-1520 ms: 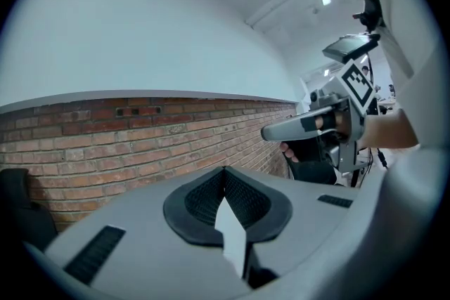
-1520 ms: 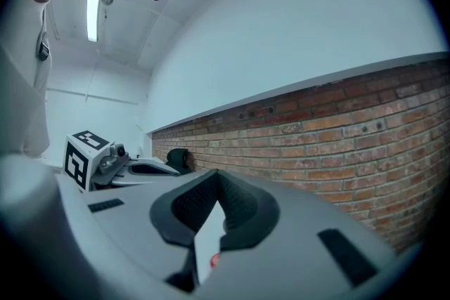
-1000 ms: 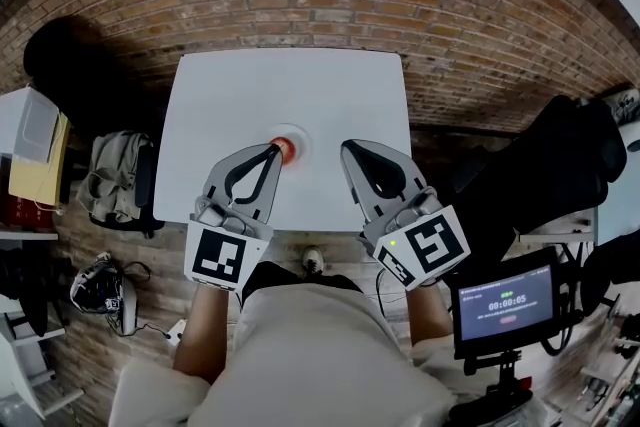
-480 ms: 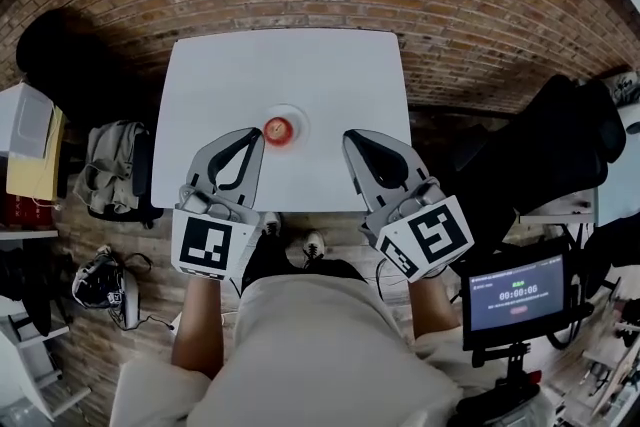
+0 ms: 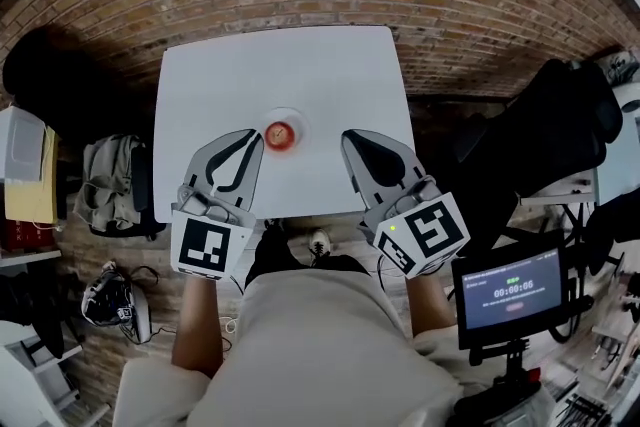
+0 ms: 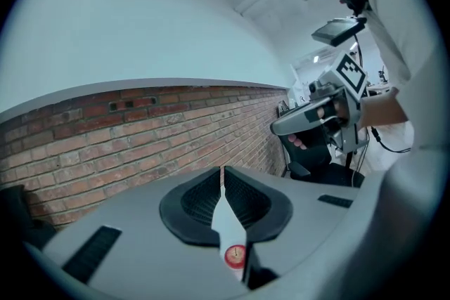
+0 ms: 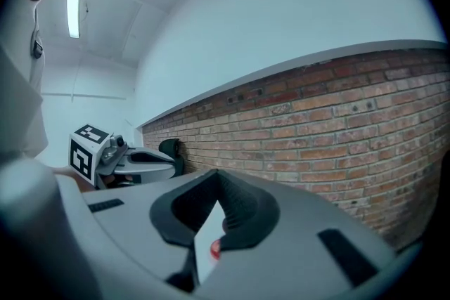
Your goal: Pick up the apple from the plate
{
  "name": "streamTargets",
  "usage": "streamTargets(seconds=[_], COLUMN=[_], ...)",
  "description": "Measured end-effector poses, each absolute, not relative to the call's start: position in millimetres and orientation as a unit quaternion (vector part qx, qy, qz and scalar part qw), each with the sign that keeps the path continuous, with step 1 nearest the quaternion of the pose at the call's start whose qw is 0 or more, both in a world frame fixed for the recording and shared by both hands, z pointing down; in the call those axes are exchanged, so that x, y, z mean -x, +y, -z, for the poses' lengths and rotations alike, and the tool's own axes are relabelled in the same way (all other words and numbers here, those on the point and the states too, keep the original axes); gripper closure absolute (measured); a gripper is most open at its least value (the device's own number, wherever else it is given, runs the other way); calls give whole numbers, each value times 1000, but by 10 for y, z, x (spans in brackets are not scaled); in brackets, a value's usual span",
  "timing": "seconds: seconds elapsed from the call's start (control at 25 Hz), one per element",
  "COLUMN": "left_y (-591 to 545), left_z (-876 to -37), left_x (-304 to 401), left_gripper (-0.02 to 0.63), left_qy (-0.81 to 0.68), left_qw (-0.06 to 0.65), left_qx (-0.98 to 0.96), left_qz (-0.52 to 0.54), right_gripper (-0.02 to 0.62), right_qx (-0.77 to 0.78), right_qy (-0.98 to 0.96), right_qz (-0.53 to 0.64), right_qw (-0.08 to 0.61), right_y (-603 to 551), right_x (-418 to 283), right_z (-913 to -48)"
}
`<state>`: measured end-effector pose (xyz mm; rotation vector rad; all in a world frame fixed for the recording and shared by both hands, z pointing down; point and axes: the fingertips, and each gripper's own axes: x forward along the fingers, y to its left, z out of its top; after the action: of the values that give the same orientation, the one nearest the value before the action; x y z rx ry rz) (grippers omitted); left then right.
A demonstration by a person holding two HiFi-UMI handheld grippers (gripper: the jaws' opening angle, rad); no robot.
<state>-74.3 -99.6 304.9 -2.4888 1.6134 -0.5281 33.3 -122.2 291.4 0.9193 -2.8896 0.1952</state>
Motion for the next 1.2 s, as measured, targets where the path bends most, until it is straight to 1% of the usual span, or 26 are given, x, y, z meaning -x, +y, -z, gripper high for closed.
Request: streamTargets(seconds=[0.2,0.28,0.32,0.44,0.56,0.76,1.0,1.2], left_y=[-1127,-1134,-1146,-1224,-1314,-1399,-1509,-1570], left_z=[-3176,-3228,-3250,-3319,-3403,-3586,-3823,-4021], left_x=[811,893,916,890,843,777,773,759], left_gripper=[601,577,575,575,553,550,480,439], left_qy=[494,484,479,466,452,432,411,385], left_qw=[79,87,88,80,77,70,57,35], left_qx=[840,843,845,852,858,863,863,871], left_qz=[211,218,220,224,234,252,288,302], right_gripper=[595,595,595,595,595,595,595,595], right_qx=[-322,-331,-335,-344,-352,-359,-363,-368], right_qy=[-942,-939,-938,-934,-930,-926,-923,-920], right_qz=[-73,-73,-73,-78,-83,-90,-95,-104], right_qw=[54,55,55,58,63,72,83,89], right_y=[-1284,-1265,-1264,-1314,-1377,-1457,-1556,-1617], right_x=[-186,-107,-88,-106,-132,-157,-130,-92], right_z=[-2946,-2963,-2971,-3015,-3069,-3150,-3230,-3306])
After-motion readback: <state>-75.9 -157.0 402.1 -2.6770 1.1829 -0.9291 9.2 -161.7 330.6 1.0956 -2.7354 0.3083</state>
